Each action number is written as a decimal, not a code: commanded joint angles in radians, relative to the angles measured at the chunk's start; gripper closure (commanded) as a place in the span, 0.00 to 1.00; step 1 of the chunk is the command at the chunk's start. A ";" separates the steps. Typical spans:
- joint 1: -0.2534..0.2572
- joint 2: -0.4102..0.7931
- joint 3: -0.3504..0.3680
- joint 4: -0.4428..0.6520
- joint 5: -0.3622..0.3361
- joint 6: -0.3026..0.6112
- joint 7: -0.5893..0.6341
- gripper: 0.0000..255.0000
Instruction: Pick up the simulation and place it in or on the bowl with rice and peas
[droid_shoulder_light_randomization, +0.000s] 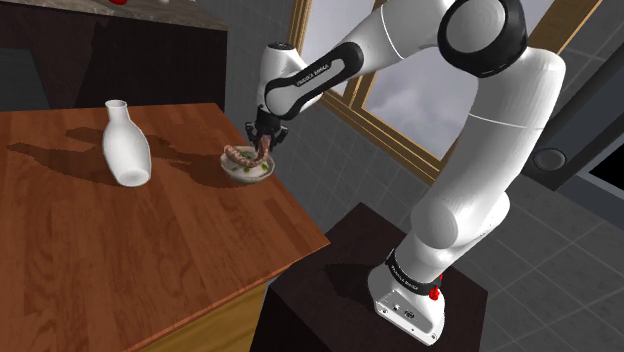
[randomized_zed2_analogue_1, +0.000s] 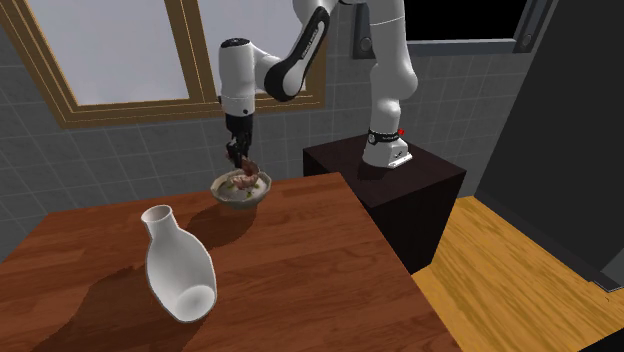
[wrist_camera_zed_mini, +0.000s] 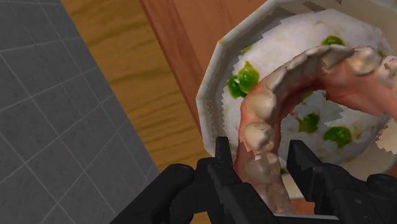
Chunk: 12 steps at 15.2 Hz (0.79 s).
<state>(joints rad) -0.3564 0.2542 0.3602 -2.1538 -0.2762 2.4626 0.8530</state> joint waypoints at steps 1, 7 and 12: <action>0.005 0.021 -0.006 -0.004 -0.017 0.023 0.013 1.00; 0.009 0.037 -0.012 -0.006 -0.030 0.040 0.024 1.00; 0.009 0.037 -0.012 -0.006 -0.030 0.040 0.024 0.00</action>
<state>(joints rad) -0.3473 0.2912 0.3479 -2.1602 -0.3061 2.5023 0.8768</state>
